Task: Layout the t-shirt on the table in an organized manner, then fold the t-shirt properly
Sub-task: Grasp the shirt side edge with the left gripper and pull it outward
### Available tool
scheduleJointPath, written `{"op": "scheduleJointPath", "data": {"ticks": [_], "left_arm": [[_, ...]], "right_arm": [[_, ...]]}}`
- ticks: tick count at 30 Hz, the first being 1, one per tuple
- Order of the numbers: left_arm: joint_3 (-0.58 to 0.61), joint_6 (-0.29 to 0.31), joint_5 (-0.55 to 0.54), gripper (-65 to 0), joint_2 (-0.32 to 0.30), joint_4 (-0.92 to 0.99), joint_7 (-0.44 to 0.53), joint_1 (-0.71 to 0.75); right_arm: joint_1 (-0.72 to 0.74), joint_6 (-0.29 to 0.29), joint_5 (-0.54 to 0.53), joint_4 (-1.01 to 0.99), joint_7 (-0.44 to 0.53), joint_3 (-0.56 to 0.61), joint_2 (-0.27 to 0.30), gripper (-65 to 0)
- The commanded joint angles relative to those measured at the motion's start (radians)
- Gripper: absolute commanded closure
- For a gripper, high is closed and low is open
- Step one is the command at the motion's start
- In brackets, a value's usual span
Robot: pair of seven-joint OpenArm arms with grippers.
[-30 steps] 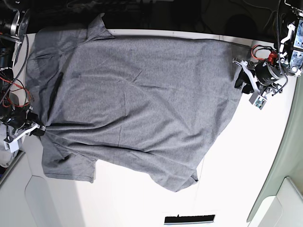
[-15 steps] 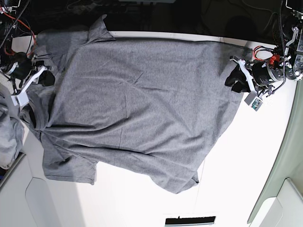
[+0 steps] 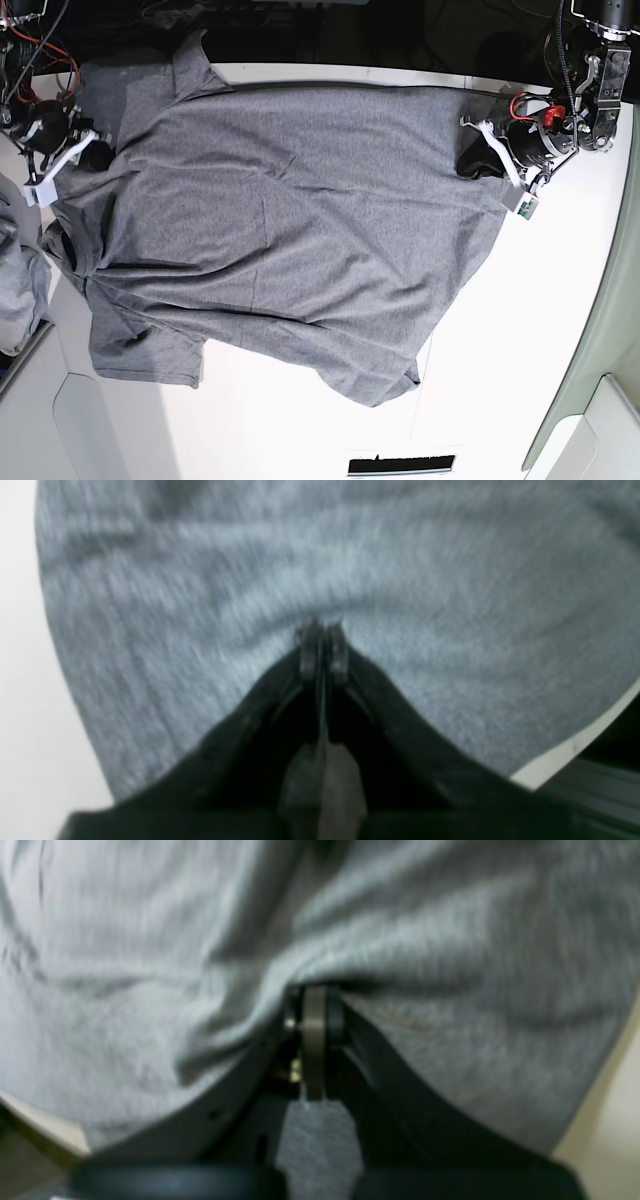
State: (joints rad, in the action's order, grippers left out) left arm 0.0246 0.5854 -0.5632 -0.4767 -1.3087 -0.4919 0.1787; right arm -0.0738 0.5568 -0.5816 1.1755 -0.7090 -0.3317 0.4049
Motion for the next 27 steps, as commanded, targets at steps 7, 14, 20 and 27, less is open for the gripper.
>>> {"op": "scheduleJointPath", "data": {"ticks": [7, 14, 20, 27], "left_arm": [[-0.004, -0.032, 0.053, -2.8, 0.014, 0.192, -0.006, -0.188], [-0.004, 0.021, 0.021, -3.0, 0.008, 0.253, -0.063, -0.288], [-0.005, 0.113, -0.182, -15.5, -0.02, 0.182, -0.195, -0.285], [-0.005, 0.113, -0.363, -25.8, -0.142, 0.036, -0.272, -0.25]], "right_arm": [[0.18, -0.029, 0.051, -0.181, -0.003, -0.002, 0.024, 0.0], [0.285, -0.029, 0.044, -0.195, -0.033, -0.002, 0.025, 0.0], [0.244, -0.024, -0.083, -0.111, -0.082, -0.013, 0.037, 0.0], [0.09, -0.025, -0.156, 0.16, -0.18, -0.121, 0.038, -14.5]]}}
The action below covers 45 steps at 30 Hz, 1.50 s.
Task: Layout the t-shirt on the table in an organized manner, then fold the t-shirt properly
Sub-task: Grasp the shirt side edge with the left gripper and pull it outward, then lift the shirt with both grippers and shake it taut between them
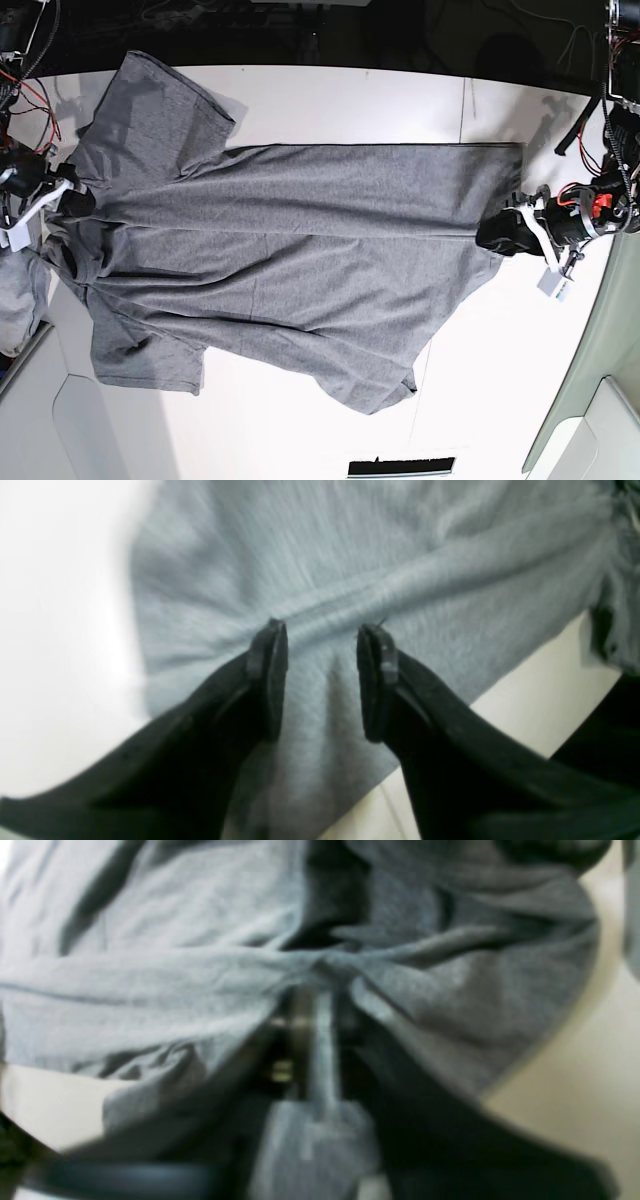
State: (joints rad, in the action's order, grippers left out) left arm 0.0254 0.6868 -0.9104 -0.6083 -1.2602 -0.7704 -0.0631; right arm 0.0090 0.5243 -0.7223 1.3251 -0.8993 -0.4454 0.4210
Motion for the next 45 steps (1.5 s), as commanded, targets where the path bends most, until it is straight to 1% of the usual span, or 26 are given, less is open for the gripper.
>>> {"op": "scheduleJointPath", "data": {"ticks": [1, 2, 6, 7, 8, 10, 11, 12, 13, 17, 19, 22, 25, 28, 32, 35, 36, 37, 38, 39, 41, 42, 43, 45], "left_arm": [[-0.005, 0.011, -0.018, -25.8, -0.022, -0.023, 0.003, 0.001], [-0.005, 0.011, -0.018, -25.8, -0.03, -0.027, 0.002, 0.012], [-0.02, 0.011, -0.018, -25.9, -0.043, -0.028, 0.003, 0.073], [-0.032, 0.011, -0.021, -27.7, -0.043, -0.028, 0.003, 0.091], [-0.047, 0.011, -0.025, -31.2, -0.043, -0.028, 0.003, 0.109], [-0.095, 0.011, -0.046, -38.4, -0.043, -0.028, 0.003, 0.145], [-0.121, 0.011, -0.056, -40.1, -0.043, -0.028, 0.003, 0.159], [-0.148, 0.011, -0.059, -40.4, -0.041, -0.028, 0.003, 0.171], [-0.174, 0.011, -0.058, -40.4, -0.038, -0.028, 0.003, 0.181], [-0.233, 0.011, -0.048, -40.4, -0.032, -0.027, 0.003, 0.209], [-0.235, 0.011, 0.01, -40.4, -0.029, -0.026, 0.026, 0.222], [-0.235, 0.011, 0.117, -40.4, -0.015, -0.007, 0.095, 0.235], [-0.235, 0.011, 0.129, -40.4, 0.003, 0.024, 0.096, 0.235], [-0.233, 0.011, 0.143, -40.4, 0.033, 0.026, 0.098, 0.235], [-0.233, 0.011, 0.199, -40.4, 0.092, 0.026, 0.101, 0.235], [-0.233, 0.011, 0.197, -40.3, 0.129, 0.026, 0.106, 0.234], [-0.233, 0.011, 0.197, -39.6, 0.138, 0.026, 0.108, 0.233], [-0.233, 0.011, 0.198, -36.7, 0.143, 0.026, 0.108, 0.233], [-0.233, 0.011, 0.198, -31.0, 0.146, 0.026, 0.107, 0.233], [-0.233, 0.011, 0.198, -23.1, 0.145, 0.026, 0.107, 0.235], [-0.233, 0.011, 0.198, -6.1, 0.143, 0.025, 0.108, 0.235], [-0.233, 0.011, 0.196, 0.0, 0.141, 0.025, 0.108, 0.235], [-0.233, 0.011, 0.187, 0.0, 0.136, 0.024, 0.108, 0.235], [-0.233, 0.011, 0.122, 0.0, 0.113, 0.021, 0.106, 0.235]], "right_arm": [[-0.021, 0.008, -0.024, 0.042, -0.01, -0.028, 0.023, -17.4], [-0.053, 0.008, -0.031, 0.069, -0.024, -0.048, 0.022, -18.7], [-0.188, 0.008, -0.047, 0.11, -0.024, -0.115, 0.022, -18.9], [-0.218, 0.008, -0.05, 0.11, -0.02, -0.13, 0.022, -19.0], [-0.247, 0.008, -0.051, 0.11, -0.016, -0.143, 0.022, -20.1], [-0.301, 0.009, -0.053, 0.11, 0.006, -0.158, 0.022, -26.7], [-0.324, 0.019, -0.052, 0.11, 0.02, -0.157, 0.022, -30.3], [-0.343, 0.03, -0.052, 0.109, 0.036, -0.156, 0.021, -33.3], [-0.355, 0.031, -0.052, 0.109, 0.045, -0.155, 0.019, -34.7], [-0.358, 0.031, -0.053, 0.109, 0.051, -0.154, 0.005, -34.7], [-0.351, 0.03, -0.053, 0.109, 0.051, -0.154, -0.009, -34.7], [-0.347, 0.031, -0.053, 0.109, 0.055, -0.14, -0.033, -34.7], [-0.348, 0.031, -0.053, 0.109, 0.054, -0.116, -0.059, -34.7], [-0.348, 0.03, -0.062, 0.109, 0.055, -0.081, -0.078, -34.7], [-0.347, 0.03, -0.068, 0.109, 0.055, -0.04, -0.106, -34.7], [-0.34, 0.03, -0.067, 0.109, 0.054, -0.001, -0.121, -34.5], [-0.336, 0.03, -0.067, 0.109, 0.054, 0.006, -0.129, -34.1], [-0.335, 0.03, -0.067, 0.109, 0.055, 0.009, -0.136, -31.2], [-0.333, 0.03, -0.067, 0.109, 0.055, 0.009, -0.142, -26.3], [-0.333, 0.03, -0.067, 0.109, 0.058, 0.009, -0.142, -19.8], [-0.333, 0.03, -0.064, 0.109, 0.059, 0.005, -0.14, -2.7], [-0.333, 0.03, -0.064, 0.111, 0.059, 0.001, -0.138, 0.0], [-0.333, 0.03, -0.064, 0.116, 0.058, -0.005, -0.138, 0.0], [-0.334, 0.034, -0.064, 0.134, 0.057, -0.023, -0.138, 0.0]]}}
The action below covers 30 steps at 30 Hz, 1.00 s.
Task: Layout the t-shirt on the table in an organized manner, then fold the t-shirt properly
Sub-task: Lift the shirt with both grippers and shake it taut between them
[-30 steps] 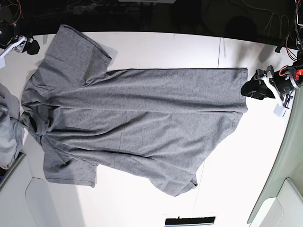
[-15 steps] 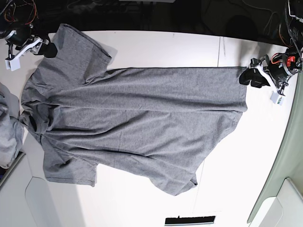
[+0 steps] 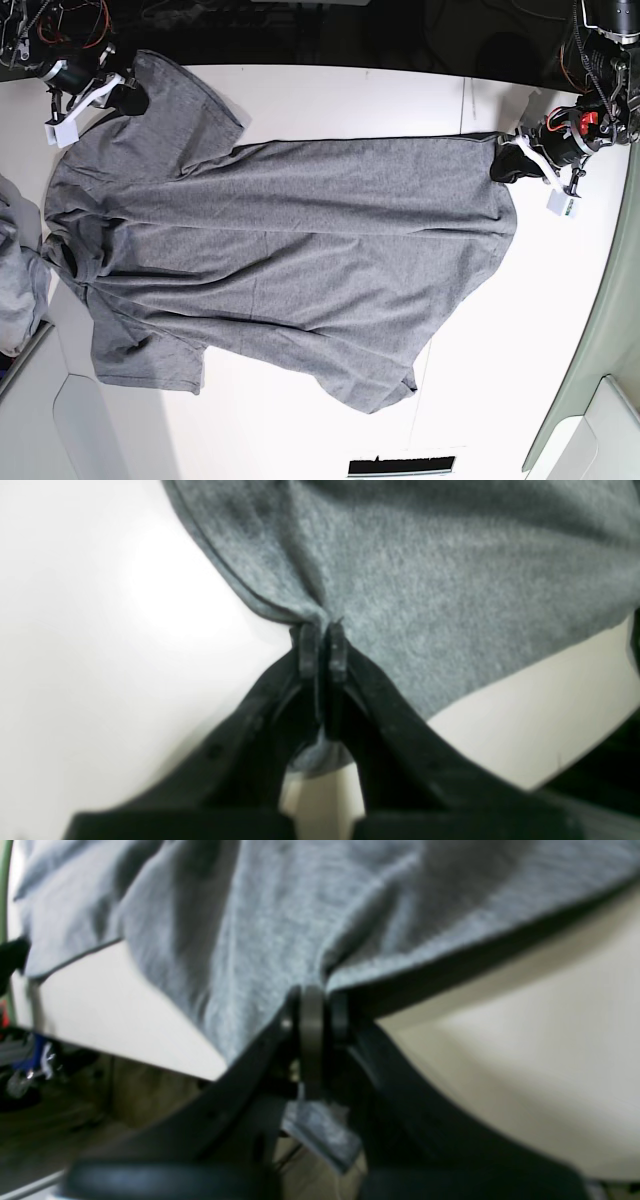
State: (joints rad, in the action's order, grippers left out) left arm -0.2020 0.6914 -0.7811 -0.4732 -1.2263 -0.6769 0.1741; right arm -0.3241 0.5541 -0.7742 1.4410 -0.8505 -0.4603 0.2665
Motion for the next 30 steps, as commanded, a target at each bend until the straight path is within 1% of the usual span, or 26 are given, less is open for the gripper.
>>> {"op": "scheduleJointPath", "data": {"ticks": [1, 3, 5, 9, 12, 16, 21, 24, 27, 30], "left_arm": [[-0.006, 0.007, -0.055, 0.0, -0.04, -0.018, 0.0, -0.002], [-0.007, 0.007, -0.141, 0.0, -0.081, -0.04, -0.043, -0.001], [-0.015, 0.007, -0.198, 0.0, -0.124, -0.072, -0.079, 0.014], [-0.023, 0.007, -0.258, 0.0, -0.19, -0.161, -0.111, 0.072], [-0.023, 0.007, -0.304, 0.0, -0.214, -0.252, -0.158, 0.126], [-0.047, 0.007, -0.346, 0.0, -0.225, -0.353, -0.2, 0.204], [-0.177, 0.007, -0.391, 0.0, -0.225, -0.425, -0.214, 0.295], [-0.244, 0.007, -0.426, 0.0, -0.225, -0.459, -0.249, 0.341], [-0.274, 0.007, -0.462, 0.0, -0.225, -0.479, -0.263, 0.364], [-0.309, 0.007, -0.487, 0.0, -0.225, -0.492, -0.28, 0.364]], "right_arm": [[-0.002, 0.007, -0.013, 0.033, -0.002, -0.018, 0.016, 0.0], [-0.014, 0.012, -0.024, 0.079, -0.044, -0.044, 0.016, 0.0], [-0.049, 0.019, -0.052, 0.139, -0.077, -0.074, 0.016, 0.0], [-0.149, 0.027, -0.089, 0.267, -0.078, -0.131, 0.016, 0.0], [-0.224, 0.027, -0.102, 0.352, -0.078, -0.166, 0.016, 0.0], [-0.325, 0.027, -0.122, 0.443, -0.078, -0.212, 0.016, 0.0], [-0.422, 0.027, -0.151, 0.52, -0.087, -0.275, 0.016, 0.0], [-0.461, 0.03, -0.171, 0.544, -0.093, -0.318, 0.016, 0.0], [-0.48, 0.04, -0.198, 0.56, -0.101, -0.363, 0.015, 0.0], [-0.48, 0.049, -0.224, 0.592, -0.132, -0.41, 0.015, 0.0]]}}
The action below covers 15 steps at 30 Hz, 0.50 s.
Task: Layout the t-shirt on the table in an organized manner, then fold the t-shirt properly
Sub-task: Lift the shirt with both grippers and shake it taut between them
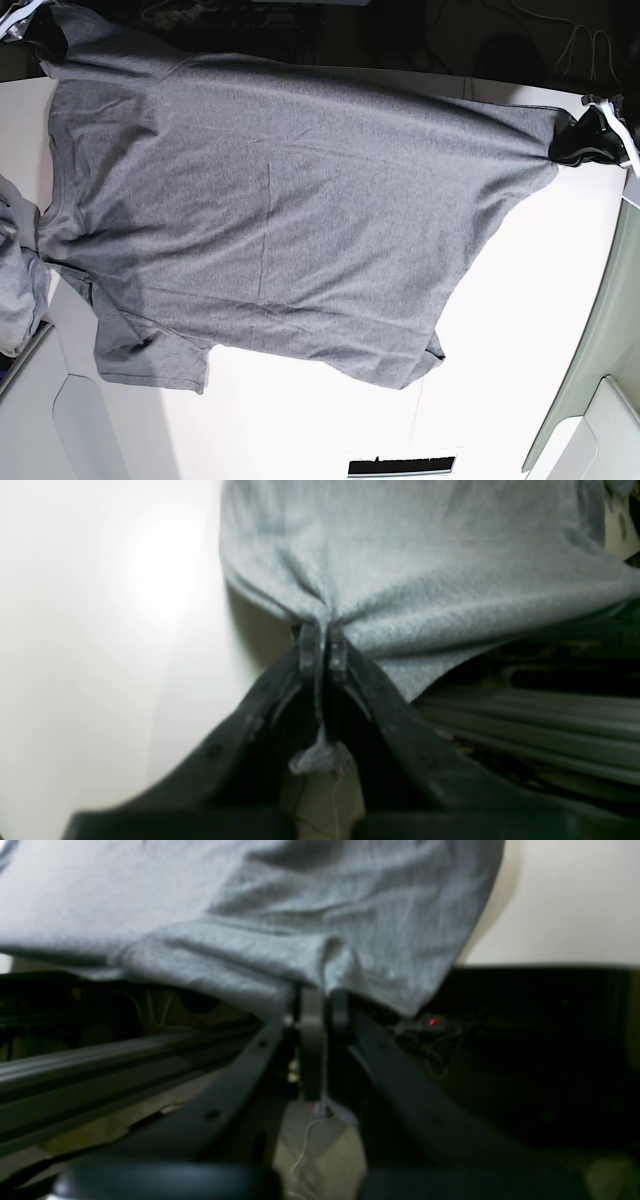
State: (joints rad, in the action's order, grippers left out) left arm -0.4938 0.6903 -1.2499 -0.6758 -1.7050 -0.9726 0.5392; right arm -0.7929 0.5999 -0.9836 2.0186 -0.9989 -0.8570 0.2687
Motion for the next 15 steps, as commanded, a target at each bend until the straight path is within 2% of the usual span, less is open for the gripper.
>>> {"op": "scheduleJointPath", "data": {"ticks": [1, 4, 6, 11, 15], "left_arm": [[-0.033, 0.008, -0.026, 0.0, -0.023, -0.018, 0.009, -0.002], [-0.079, 0.008, -0.058, 0.0, -0.023, -0.03, 0.002, -0.002], [-0.107, 0.008, -0.074, 0.0, -0.023, -0.039, 0.002, -0.002], [-0.114, 0.008, -0.082, 0.0, -0.023, -0.044, 0.018, -0.01], [-0.105, 0.008, 0.008, 0.0, -0.022, -0.043, 0.133, -0.042]], "right_arm": [[-0.011, 0.003, -0.024, 0.027, 0.004, -0.029, 0.013, 0.0], [-0.012, 0.003, -0.056, 0.063, -0.036, -0.065, 0.014, 0.0], [-0.011, 0.007, -0.13, 0.089, -0.084, -0.082, 0.01, 0.0], [-0.006, 0.017, -0.121, 0.123, -0.07, -0.084, -0.006, 0.0], [0.058, 0.017, -0.097, 0.123, -0.065, -0.084, -0.005, 0.0]]}}
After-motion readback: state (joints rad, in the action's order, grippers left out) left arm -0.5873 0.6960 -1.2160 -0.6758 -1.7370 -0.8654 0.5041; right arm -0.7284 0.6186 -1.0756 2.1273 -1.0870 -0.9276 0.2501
